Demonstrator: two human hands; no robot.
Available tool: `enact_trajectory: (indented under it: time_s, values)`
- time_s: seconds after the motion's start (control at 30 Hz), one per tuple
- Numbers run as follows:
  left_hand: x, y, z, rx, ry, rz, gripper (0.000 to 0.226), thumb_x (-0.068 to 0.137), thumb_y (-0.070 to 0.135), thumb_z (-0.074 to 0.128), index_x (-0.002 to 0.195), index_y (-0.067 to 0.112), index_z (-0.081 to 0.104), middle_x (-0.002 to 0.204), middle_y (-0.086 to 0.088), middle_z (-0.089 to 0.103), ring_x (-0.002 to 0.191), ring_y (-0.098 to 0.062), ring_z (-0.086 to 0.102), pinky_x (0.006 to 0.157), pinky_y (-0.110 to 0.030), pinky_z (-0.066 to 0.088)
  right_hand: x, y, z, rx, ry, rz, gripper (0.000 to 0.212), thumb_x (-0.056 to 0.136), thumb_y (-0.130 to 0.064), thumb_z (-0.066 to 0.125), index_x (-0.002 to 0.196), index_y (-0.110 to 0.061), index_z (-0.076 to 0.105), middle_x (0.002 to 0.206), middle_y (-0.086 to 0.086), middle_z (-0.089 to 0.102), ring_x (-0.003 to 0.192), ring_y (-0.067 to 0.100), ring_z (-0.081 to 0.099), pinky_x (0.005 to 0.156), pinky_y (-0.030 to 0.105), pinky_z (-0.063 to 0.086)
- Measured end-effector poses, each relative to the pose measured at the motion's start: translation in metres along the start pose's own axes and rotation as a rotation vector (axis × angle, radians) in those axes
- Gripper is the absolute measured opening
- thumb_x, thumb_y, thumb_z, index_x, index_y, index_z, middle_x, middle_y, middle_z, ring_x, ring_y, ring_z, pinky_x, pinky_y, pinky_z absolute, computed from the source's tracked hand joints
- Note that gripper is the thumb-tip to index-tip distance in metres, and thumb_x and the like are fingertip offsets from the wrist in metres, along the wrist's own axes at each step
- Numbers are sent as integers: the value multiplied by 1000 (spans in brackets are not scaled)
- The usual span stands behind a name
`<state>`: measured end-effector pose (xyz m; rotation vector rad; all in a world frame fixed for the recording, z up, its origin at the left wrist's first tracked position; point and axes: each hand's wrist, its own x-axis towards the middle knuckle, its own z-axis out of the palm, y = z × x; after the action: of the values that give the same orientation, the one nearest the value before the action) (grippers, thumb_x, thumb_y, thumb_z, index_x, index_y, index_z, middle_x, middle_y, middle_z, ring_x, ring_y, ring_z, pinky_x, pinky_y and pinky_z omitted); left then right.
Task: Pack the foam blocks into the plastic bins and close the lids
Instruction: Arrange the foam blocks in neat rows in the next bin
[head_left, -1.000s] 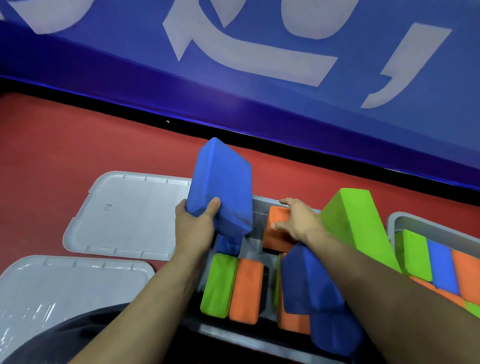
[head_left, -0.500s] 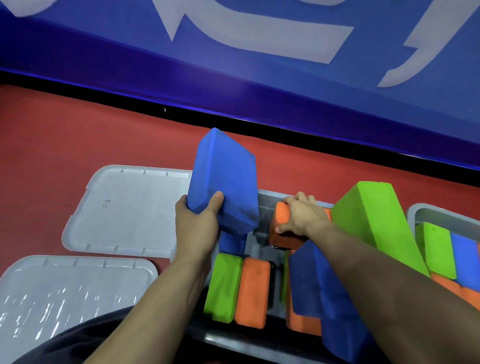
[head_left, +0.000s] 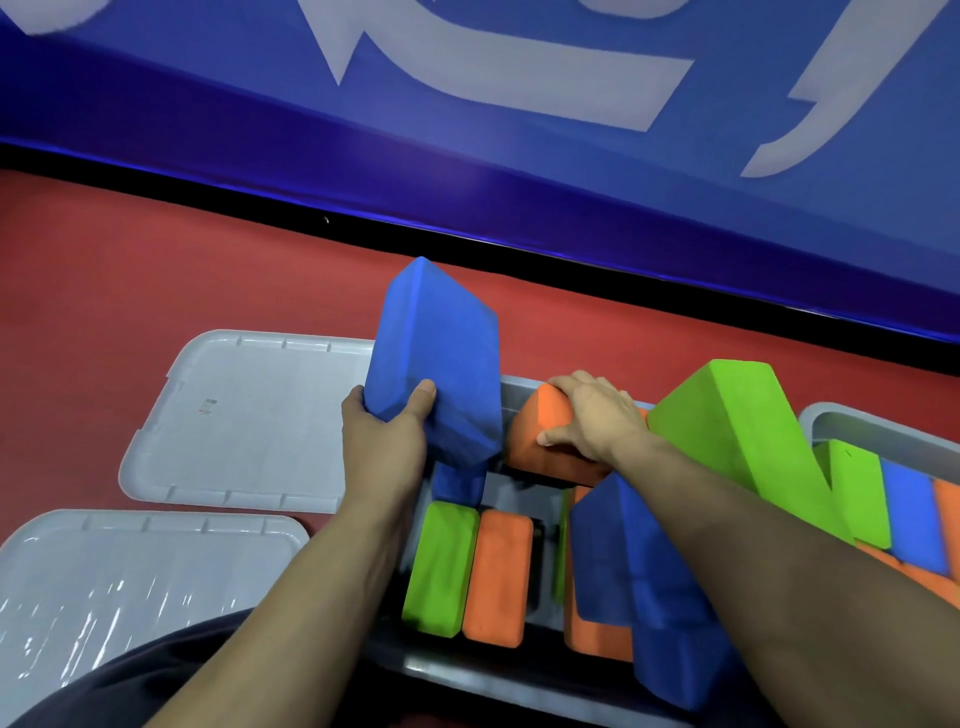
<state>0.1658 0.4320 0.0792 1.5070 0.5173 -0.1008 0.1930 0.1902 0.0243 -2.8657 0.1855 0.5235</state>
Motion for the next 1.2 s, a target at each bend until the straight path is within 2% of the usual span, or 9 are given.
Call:
enact_trajectory:
  time_s: [0.13, 0.23, 0.4, 0.63, 0.77, 0.93, 1.0, 1.1, 1.2]
  values:
    - [-2, 3, -1, -18, 6, 9, 47, 86, 31, 77, 126, 15, 57, 113, 1, 72, 98, -15, 72, 84, -35, 61, -5, -10, -3, 109, 31, -4, 92, 74, -53, 83, 151, -27, 40, 144, -2, 48, 132, 29, 44, 107, 45, 41]
    - [-2, 7, -2, -43, 20, 21, 45, 88, 28, 76, 126, 13, 57, 114, -1, 71, 94, -11, 72, 75, -27, 60, -10, -12, -3, 139, 50, 0, 93, 74, -52, 84, 152, -25, 39, 144, -1, 47, 132, 28, 44, 108, 44, 41]
    - [1, 15, -3, -91, 25, 70, 43, 91, 24, 73, 129, 13, 56, 114, 3, 70, 73, 10, 67, 56, -6, 50, -13, -12, -7, 200, 85, -2, 92, 76, -50, 83, 152, -24, 39, 145, -1, 47, 133, 26, 44, 109, 42, 39]
    - [3, 16, -4, -99, 43, 80, 42, 92, 22, 73, 129, 9, 56, 112, 1, 69, 68, 11, 66, 53, -6, 47, -11, -20, -18, 418, 185, 53, 89, 76, -50, 83, 149, -20, 43, 141, 2, 51, 132, 27, 49, 109, 40, 40]
    - [3, 17, -5, -99, 61, 67, 44, 91, 24, 74, 129, 12, 55, 115, 1, 69, 78, 5, 66, 53, -5, 47, -16, -27, -20, 424, 193, 72, 94, 75, -52, 84, 151, -24, 37, 144, 4, 48, 134, 28, 47, 110, 41, 40]
    - [2, 19, -5, -61, 77, 90, 49, 90, 25, 74, 132, 14, 53, 115, 4, 68, 83, 5, 65, 56, -6, 49, -23, -33, -32, 320, 143, 82, 99, 78, -56, 79, 157, -27, 27, 148, 7, 40, 138, 34, 42, 113, 45, 39]
    - [2, 21, -5, -38, 93, 99, 51, 89, 27, 75, 133, 15, 52, 117, 4, 67, 93, -2, 67, 67, -13, 52, -27, -35, -40, 325, 141, 98, 96, 78, -55, 79, 155, -26, 29, 147, 8, 40, 137, 34, 44, 112, 45, 39]
    - [3, 22, -5, -17, 131, 105, 59, 84, 34, 77, 134, 17, 51, 121, 3, 66, 105, -16, 67, 90, -35, 56, -31, -36, -51, 416, 179, 145, 91, 78, -53, 81, 150, -22, 35, 143, 10, 42, 132, 34, 49, 111, 44, 41]
    - [1, 24, -5, -24, 142, 97, 60, 85, 36, 77, 136, 17, 50, 122, 3, 65, 107, -17, 66, 92, -35, 54, -40, -41, -53, 481, 239, 174, 87, 78, -49, 82, 146, -18, 37, 140, 9, 42, 131, 34, 49, 111, 42, 40]
